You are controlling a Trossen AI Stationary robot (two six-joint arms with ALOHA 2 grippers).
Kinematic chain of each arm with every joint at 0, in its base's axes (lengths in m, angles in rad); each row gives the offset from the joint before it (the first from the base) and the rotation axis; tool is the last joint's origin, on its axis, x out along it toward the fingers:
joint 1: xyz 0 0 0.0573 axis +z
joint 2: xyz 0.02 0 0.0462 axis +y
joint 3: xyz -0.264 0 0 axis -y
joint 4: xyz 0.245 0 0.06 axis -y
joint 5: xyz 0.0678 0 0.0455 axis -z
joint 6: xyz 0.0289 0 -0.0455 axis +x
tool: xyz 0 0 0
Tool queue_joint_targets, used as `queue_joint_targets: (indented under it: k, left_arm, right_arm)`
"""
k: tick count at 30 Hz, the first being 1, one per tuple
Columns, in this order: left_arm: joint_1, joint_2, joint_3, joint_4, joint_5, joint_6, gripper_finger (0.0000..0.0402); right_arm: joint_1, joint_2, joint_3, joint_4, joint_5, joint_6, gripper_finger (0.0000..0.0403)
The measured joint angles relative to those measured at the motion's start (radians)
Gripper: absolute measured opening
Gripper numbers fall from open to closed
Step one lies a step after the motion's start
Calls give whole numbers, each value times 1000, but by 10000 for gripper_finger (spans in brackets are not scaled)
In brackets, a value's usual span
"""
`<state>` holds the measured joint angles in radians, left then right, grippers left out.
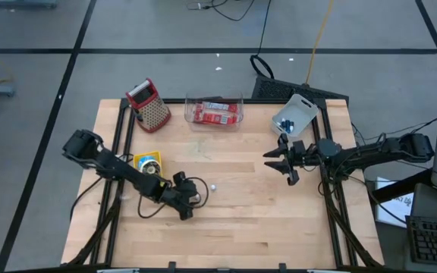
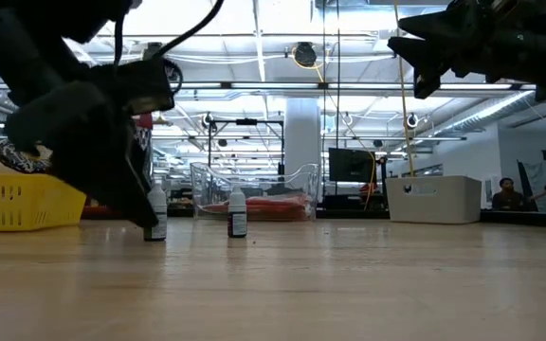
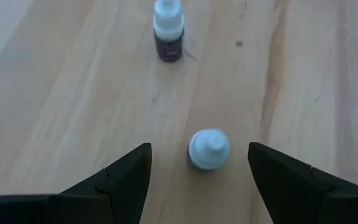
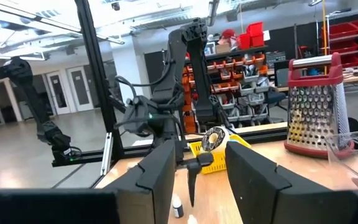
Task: Pick & Place Food Item
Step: Put the green food coloring bottle into the white bin
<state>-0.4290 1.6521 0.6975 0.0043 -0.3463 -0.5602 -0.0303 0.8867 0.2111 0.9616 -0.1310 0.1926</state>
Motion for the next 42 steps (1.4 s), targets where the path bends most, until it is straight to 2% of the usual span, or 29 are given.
queue_joint_targets:
  k: [6,12,15,23,29,37,42]
  left_arm:
    - [-1,54,0,35,-5,36,271]
    - [1,58,1,44,-7,76,268]
    - [1,60,1,65,-2,108,247]
    - [1,62,1,78,18,111,156]
    - [3,55,0,73,16,112,111]
    - [54,3,52,70,110,142,85]
    - [77,-15,143,5,113,279,85]
  right_arm:
    - [0,0,0,-4,0,-4,130]
    - [0,0,0,-4,0,-4,130]
    - [0,0,0,-6,0,-4,130]
    - [0,0,0,-9,0,5,130]
    - [0,0,0,-8,0,30,130]
    - [68,57,0,93,8,6,130]
    - [134,170,24,167,109,-44,130]
